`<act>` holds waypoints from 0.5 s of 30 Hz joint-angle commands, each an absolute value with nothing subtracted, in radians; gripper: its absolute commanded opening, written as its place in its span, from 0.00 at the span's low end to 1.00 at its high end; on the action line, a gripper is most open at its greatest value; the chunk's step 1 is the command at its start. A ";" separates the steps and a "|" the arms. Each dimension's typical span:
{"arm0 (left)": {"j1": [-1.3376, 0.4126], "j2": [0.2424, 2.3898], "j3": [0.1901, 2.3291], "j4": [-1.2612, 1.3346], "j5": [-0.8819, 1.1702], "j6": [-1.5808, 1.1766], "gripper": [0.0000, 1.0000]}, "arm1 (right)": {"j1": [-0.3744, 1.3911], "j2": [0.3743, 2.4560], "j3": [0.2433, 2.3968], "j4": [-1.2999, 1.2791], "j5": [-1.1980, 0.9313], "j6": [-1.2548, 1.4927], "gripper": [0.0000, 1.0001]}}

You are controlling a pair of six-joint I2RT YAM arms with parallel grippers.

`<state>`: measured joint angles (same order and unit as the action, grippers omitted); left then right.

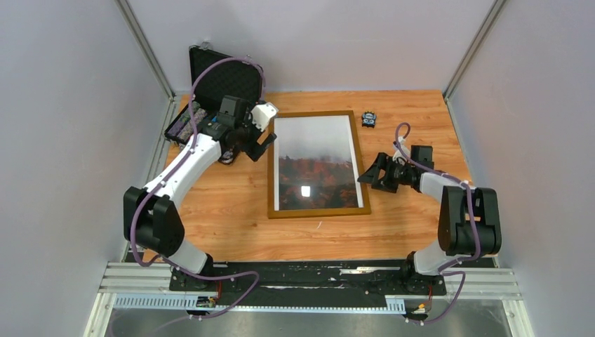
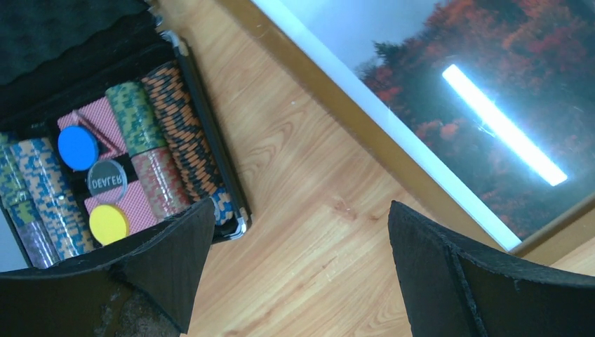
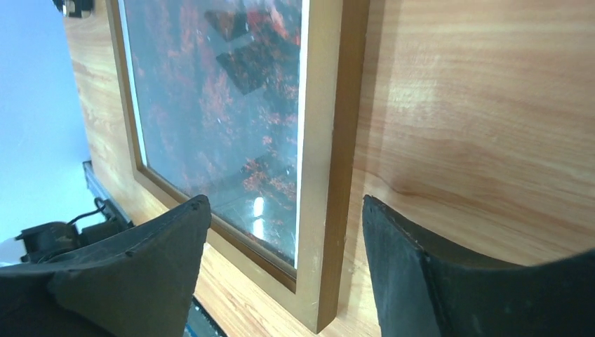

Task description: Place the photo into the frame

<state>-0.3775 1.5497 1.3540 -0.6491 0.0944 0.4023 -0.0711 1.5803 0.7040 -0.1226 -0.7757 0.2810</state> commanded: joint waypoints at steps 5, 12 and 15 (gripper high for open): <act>-0.212 1.378 1.212 -0.465 0.181 0.235 1.00 | -0.069 1.371 0.754 -0.130 -0.611 0.211 0.89; -0.055 1.156 1.031 -0.342 0.204 0.134 1.00 | -0.069 1.201 0.797 -0.142 -0.401 0.121 1.00; -0.012 1.063 0.992 -0.333 0.203 0.109 1.00 | -0.069 1.111 0.803 -0.143 -0.316 0.096 1.00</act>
